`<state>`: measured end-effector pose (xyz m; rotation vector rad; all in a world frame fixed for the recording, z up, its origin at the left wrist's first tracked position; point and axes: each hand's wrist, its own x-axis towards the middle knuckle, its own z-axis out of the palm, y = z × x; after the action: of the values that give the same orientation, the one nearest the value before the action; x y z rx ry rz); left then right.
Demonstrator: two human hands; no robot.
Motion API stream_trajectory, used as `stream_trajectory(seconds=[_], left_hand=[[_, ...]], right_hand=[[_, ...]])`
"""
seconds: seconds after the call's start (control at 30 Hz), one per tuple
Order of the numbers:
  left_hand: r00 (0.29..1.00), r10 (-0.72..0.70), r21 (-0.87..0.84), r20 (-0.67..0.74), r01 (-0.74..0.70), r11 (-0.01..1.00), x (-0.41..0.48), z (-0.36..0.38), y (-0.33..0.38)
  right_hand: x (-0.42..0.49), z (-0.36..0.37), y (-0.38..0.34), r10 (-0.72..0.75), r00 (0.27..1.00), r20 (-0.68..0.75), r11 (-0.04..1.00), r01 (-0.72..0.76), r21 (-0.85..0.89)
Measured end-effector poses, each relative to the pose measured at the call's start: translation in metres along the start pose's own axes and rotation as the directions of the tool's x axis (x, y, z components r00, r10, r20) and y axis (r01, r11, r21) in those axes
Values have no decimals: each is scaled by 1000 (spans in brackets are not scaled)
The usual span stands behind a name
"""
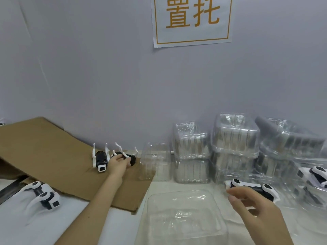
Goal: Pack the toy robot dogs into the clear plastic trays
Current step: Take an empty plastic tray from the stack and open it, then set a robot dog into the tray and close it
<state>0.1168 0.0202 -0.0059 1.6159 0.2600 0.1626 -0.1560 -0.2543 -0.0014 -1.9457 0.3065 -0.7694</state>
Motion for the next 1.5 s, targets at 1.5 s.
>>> stream_trajectory(seconds=[1.5], left_hand=[[496, 544, -91, 677, -677, 730, -200, -4, 23]], right_hand=[[-3, -3, -8, 226, 903, 367, 589, -426, 687]])
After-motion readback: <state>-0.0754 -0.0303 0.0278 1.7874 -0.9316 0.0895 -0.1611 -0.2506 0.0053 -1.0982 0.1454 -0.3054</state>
